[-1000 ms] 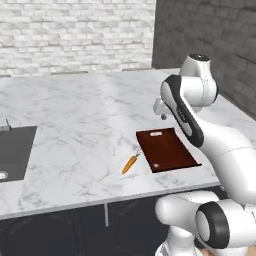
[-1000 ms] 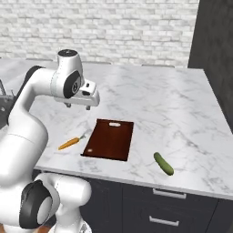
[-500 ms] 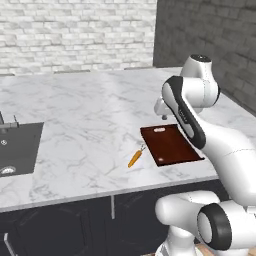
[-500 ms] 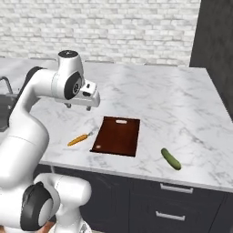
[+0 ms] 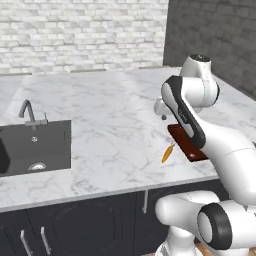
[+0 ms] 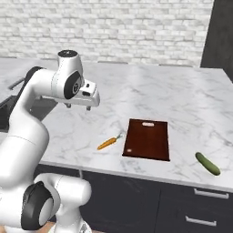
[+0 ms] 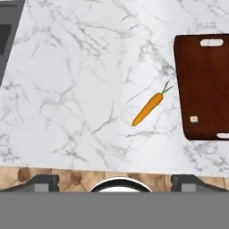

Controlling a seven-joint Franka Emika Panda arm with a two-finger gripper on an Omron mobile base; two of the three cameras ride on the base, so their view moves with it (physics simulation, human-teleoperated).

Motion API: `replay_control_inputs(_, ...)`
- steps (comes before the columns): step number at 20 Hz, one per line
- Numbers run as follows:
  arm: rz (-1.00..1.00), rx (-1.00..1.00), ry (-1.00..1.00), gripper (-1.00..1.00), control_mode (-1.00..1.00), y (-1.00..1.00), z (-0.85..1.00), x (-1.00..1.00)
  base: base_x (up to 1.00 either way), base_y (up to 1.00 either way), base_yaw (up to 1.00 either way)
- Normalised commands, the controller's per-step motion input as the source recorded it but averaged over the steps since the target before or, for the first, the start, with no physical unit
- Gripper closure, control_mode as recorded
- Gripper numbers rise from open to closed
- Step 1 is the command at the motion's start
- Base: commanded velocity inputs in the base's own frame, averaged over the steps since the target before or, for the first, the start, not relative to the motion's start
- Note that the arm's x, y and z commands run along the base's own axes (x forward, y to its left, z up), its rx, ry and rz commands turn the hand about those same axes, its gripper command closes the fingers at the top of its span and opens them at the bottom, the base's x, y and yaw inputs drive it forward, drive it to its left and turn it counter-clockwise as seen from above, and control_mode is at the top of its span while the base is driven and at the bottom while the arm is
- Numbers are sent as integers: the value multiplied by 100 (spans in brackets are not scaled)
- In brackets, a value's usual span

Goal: Place the two vegetables and bowl onto the tray for setting up a vegetable dip station.

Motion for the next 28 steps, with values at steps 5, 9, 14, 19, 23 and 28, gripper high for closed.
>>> replay_control_inputs(5,0,0,0,-100,100,0,0,0,-6,69,0)
replay_control_inputs(9,0,0,0,-100,100,0,0,0,-3,70,0)
replay_control_inputs(14,0,0,0,-100,100,0,0,0,-2,71,0)
replay_control_inputs(19,0,0,0,-100,100,0,0,0,0,71,0)
replay_control_inputs(23,0,0,0,-100,100,0,0,0,0,71,0)
replay_control_inputs(28,0,0,0,-100,100,0,0,0,0,71,0)
